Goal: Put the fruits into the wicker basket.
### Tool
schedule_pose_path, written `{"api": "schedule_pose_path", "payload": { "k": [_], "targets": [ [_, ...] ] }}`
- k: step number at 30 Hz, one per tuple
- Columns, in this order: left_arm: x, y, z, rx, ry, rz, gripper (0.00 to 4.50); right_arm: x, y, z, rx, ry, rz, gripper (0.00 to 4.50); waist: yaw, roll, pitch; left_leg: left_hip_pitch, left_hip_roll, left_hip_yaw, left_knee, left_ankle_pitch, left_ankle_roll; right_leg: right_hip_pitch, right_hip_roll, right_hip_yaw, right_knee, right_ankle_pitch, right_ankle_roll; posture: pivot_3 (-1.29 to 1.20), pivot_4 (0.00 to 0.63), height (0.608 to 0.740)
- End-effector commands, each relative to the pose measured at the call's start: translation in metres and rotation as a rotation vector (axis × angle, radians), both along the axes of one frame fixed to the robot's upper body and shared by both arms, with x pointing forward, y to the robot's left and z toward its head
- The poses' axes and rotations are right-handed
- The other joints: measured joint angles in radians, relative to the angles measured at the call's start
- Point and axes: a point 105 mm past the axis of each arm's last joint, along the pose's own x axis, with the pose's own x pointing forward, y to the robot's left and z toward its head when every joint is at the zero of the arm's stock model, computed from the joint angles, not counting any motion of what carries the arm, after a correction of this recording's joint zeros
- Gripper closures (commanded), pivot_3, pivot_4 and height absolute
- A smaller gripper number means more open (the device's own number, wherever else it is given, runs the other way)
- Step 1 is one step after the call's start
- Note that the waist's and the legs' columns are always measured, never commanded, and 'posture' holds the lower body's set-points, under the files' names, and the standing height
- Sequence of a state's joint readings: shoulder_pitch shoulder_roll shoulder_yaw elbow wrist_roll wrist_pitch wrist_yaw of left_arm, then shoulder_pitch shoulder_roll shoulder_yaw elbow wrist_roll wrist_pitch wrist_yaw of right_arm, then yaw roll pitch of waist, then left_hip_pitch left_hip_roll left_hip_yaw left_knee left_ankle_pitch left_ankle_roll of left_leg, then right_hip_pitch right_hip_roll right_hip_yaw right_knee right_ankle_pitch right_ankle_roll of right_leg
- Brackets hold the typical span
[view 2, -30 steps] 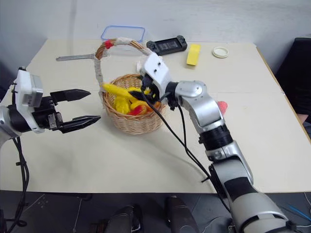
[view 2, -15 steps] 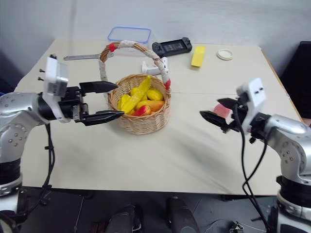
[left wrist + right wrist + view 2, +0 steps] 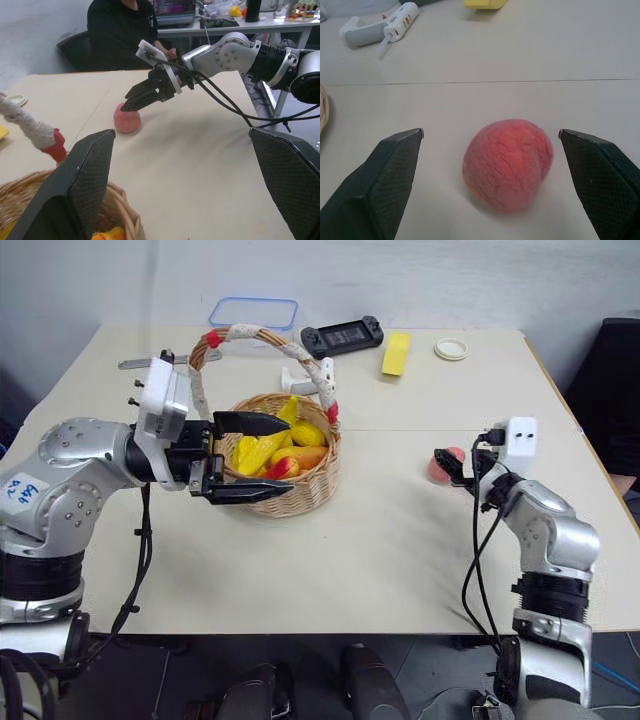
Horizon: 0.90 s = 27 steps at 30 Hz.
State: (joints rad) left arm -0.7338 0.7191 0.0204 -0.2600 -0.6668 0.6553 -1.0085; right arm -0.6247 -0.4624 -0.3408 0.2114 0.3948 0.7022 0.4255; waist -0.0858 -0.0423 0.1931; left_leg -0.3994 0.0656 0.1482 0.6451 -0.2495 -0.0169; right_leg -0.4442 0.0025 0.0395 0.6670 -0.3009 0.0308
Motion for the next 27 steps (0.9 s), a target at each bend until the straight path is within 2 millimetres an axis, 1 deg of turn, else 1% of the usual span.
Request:
{"api": "schedule_pose_path", "payload": {
  "k": [1, 3, 6, 7, 10, 13, 15, 16, 18, 19, 20, 21, 22, 23, 24, 26, 27],
  "targets": [
    [-0.003, 0.003, 0.004, 0.016, -0.057, -0.001, 0.00, 0.012, -0.006, 0.002, -0.024, -0.017, -0.055, 0.02, 0.000, 0.000, 0.000, 0.000, 0.000, 0.000, 0.000, 0.000, 0.000, 0.000, 0.000, 0.000, 0.000, 0.000, 0.000, 0.00, 0.150, 0.740],
    [-0.002, 0.004, 0.006, 0.014, -0.064, 0.008, 0.00, 0.019, -0.008, -0.004, -0.056, -0.003, -0.079, 0.02, 0.000, 0.000, 0.000, 0.000, 0.000, 0.000, 0.000, 0.000, 0.000, 0.000, 0.000, 0.000, 0.000, 0.000, 0.000, 0.00, 0.150, 0.740],
    [-0.002, 0.005, 0.007, 0.010, -0.073, 0.020, 0.00, 0.023, -0.005, -0.013, -0.172, -0.006, -0.056, 0.02, 0.000, 0.000, 0.000, 0.000, 0.000, 0.000, 0.000, 0.000, 0.000, 0.000, 0.000, 0.000, 0.000, 0.000, 0.000, 0.00, 0.150, 0.740],
    [-0.002, 0.006, 0.008, 0.010, -0.075, 0.024, 0.00, 0.024, -0.004, -0.014, -0.183, -0.011, -0.048, 0.02, 0.000, 0.000, 0.000, 0.000, 0.000, 0.000, 0.000, 0.000, 0.000, 0.000, 0.000, 0.001, 0.000, 0.000, 0.000, 0.00, 0.150, 0.740],
    [-0.002, 0.008, 0.008, 0.009, -0.077, 0.038, 0.00, 0.025, -0.001, -0.011, -0.166, -0.043, -0.037, 0.66, -0.001, 0.000, 0.000, 0.000, 0.000, 0.000, 0.000, 0.000, 0.000, 0.000, 0.000, 0.001, 0.000, 0.000, 0.000, 0.00, 0.150, 0.740],
    [-0.002, 0.012, 0.007, 0.004, -0.074, 0.064, 0.00, 0.019, 0.008, -0.002, -0.160, -0.099, 0.036, 1.60, -0.001, 0.000, 0.000, 0.000, 0.001, 0.000, 0.000, 0.000, 0.000, 0.000, 0.001, 0.001, 0.000, 0.000, 0.000, 0.00, 0.150, 0.740],
    [-0.001, 0.017, 0.008, -0.007, -0.068, 0.087, 0.00, 0.008, 0.020, 0.006, -0.150, -0.139, 0.130, 1.86, 0.000, 0.000, 0.000, 0.000, 0.001, 0.000, 0.000, 0.000, 0.000, 0.000, 0.001, 0.001, 0.000, 0.000, 0.000, 0.00, 0.150, 0.740],
    [-0.001, 0.021, 0.009, -0.014, -0.064, 0.102, 0.00, 0.000, 0.029, 0.009, -0.145, -0.154, 0.202, 1.87, 0.001, 0.000, 0.000, 0.000, 0.001, 0.000, 0.000, 0.000, -0.001, 0.000, 0.001, 0.001, 0.000, 0.000, 0.000, 0.00, 0.150, 0.740],
    [0.001, 0.030, 0.011, -0.026, -0.051, 0.140, 0.00, -0.016, 0.048, 0.009, -0.142, -0.147, 0.335, 1.87, 0.001, 0.000, 0.000, 0.000, 0.001, 0.000, 0.000, 0.000, -0.001, 0.000, 0.001, 0.001, 0.000, 0.000, 0.000, 0.00, 0.150, 0.740],
    [0.002, 0.036, 0.011, -0.028, -0.044, 0.167, 0.00, -0.026, 0.063, 0.008, -0.141, -0.131, 0.423, 1.87, 0.000, 0.000, 0.000, 0.000, 0.001, 0.000, 0.000, 0.000, -0.001, 0.000, 0.001, 0.001, 0.000, 0.000, 0.000, 0.00, 0.150, 0.740],
    [0.002, 0.040, 0.010, -0.029, -0.040, 0.183, 0.00, -0.033, 0.073, 0.007, -0.140, -0.117, 0.478, 1.87, -0.001, 0.000, 0.000, 0.000, 0.001, 0.000, 0.000, 0.000, -0.001, 0.000, 0.001, 0.001, 0.000, 0.000, 0.000, 0.00, 0.150, 0.740],
    [0.002, 0.047, 0.009, -0.022, -0.033, 0.209, 0.00, -0.044, 0.095, 0.009, -0.124, -0.108, 0.576, 1.87, -0.003, 0.000, 0.000, 0.000, 0.002, 0.000, 0.000, 0.000, -0.001, 0.000, 0.001, 0.001, 0.000, 0.000, 0.000, 0.00, 0.150, 0.740],
    [0.001, 0.055, 0.007, -0.012, -0.031, 0.238, 0.00, -0.058, 0.120, 0.015, -0.110, -0.117, 0.691, 1.87, -0.006, 0.000, 0.000, 0.000, 0.002, 0.000, 0.000, 0.000, -0.001, 0.000, 0.002, 0.001, 0.000, 0.000, 0.000, 0.00, 0.150, 0.740],
    [0.001, 0.063, 0.006, -0.004, -0.028, 0.270, 0.00, -0.070, 0.145, 0.026, -0.092, -0.143, 0.799, 1.87, -0.010, 0.000, 0.000, 0.001, 0.002, 0.000, 0.000, 0.000, -0.001, 0.000, 0.002, 0.001, 0.001, 0.000, 0.000, 0.00, 0.150, 0.740],
    [0.000, 0.070, 0.006, 0.001, -0.026, 0.297, 0.00, -0.080, 0.165, 0.037, -0.075, -0.168, 0.878, 1.87, -0.017, 0.000, 0.000, 0.001, 0.003, 0.001, 0.000, 0.000, -0.002, 0.000, 0.002, 0.001, 0.002, 0.000, 0.000, 0.00, 0.150, 0.740],
    [-0.001, 0.079, 0.008, 0.004, -0.026, 0.333, 0.00, -0.083, 0.189, 0.061, -0.044, -0.228, 0.924, 1.87, -0.024, 0.000, 0.000, 0.002, 0.004, 0.000, 0.000, 0.000, -0.003, -0.001, 0.003, 0.001, 0.005, -0.001, -0.001, 0.00, 0.150, 0.740],
    [-0.002, 0.082, 0.009, 0.009, -0.028, 0.346, 0.00, -0.079, 0.199, 0.072, -0.027, -0.246, 0.915, 1.87, -0.024, 0.000, 0.000, 0.003, 0.004, 0.000, 0.000, 0.001, -0.004, -0.001, 0.003, 0.000, 0.006, -0.001, -0.002, 0.00, 0.150, 0.740]
  ]
}}
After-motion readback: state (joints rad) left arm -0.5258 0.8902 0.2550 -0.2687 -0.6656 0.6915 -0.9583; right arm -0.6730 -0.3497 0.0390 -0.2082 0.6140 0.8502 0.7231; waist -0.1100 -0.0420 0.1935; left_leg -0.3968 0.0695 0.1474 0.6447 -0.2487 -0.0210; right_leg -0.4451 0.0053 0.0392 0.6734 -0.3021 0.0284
